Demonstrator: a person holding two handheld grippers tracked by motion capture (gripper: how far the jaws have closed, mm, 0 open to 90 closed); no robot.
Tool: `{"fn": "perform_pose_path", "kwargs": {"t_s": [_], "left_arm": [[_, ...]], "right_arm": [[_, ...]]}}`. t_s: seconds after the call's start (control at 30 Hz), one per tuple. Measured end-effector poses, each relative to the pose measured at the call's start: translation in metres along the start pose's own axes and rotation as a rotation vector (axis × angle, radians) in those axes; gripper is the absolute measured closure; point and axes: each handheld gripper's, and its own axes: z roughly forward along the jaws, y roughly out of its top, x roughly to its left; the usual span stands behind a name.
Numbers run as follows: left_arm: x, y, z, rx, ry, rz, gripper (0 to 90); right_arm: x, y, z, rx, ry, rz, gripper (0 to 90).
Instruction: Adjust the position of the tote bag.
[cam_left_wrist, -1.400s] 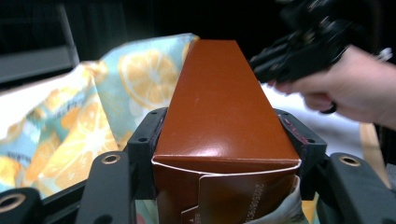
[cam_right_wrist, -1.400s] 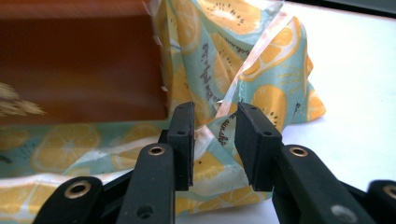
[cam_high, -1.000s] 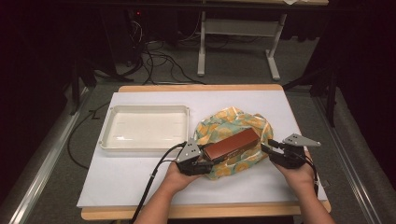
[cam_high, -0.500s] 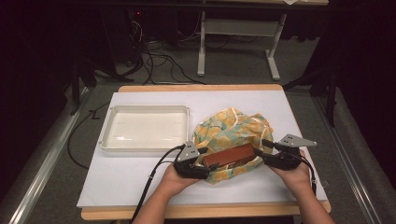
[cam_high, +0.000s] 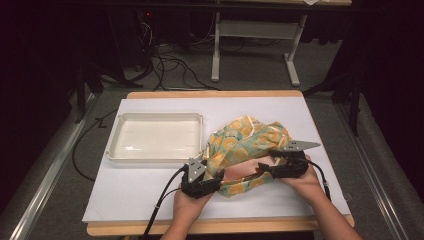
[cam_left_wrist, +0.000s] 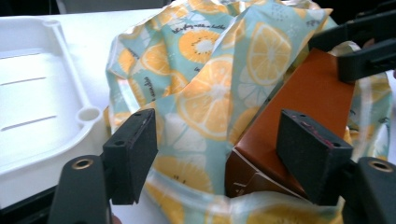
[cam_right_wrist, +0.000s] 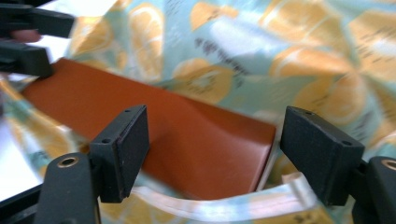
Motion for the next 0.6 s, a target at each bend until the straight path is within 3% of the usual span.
{"fn": "perform_pose_path", "kwargs": {"t_s": [0.1, 0.13, 0.17, 0.2, 0.3, 0.4, 0.47, 0.5, 0.6], "left_arm": [[0.0, -0.006, -0.01, -0.019, 0.095, -0.02, 42.8], [0.0, -0.008, -0.007, 0.0, 0.091, -0.021, 46.3], [0.001, -0.011, -0.004, 0.029, 0.119, -0.015, 46.9], [0.002, -0.013, 0.001, 0.052, 0.106, -0.015, 47.7], [0.002, -0.012, 0.007, 0.068, 0.14, -0.013, 51.6], [0.004, -0.007, 0.02, 0.11, 0.129, -0.006, 49.7], [0.003, -0.005, 0.024, 0.114, 0.131, 0.009, 51.8], [0.004, -0.002, 0.029, 0.119, 0.145, 0.023, 52.4], [0.011, -0.001, 0.034, 0.132, 0.156, 0.006, 49.9]], "right_arm": [[0.005, -0.007, -0.005, -0.002, 0.015, -0.005, 24.0], [0.007, -0.009, -0.007, 0.001, 0.015, -0.005, 24.3], [0.009, -0.011, -0.009, 0.001, 0.017, -0.008, 24.5], [0.012, -0.014, -0.01, 0.007, 0.019, -0.015, 24.6], [0.021, -0.019, -0.013, 0.032, -0.012, -0.045, 23.2], [0.024, -0.025, -0.018, 0.035, -0.018, -0.028, 25.2], [0.025, -0.026, -0.019, 0.037, -0.012, -0.026, 25.6], [0.029, -0.027, -0.018, 0.054, -0.032, -0.029, 22.5], [0.029, -0.03, -0.02, 0.053, -0.03, -0.019, 24.7]]}}
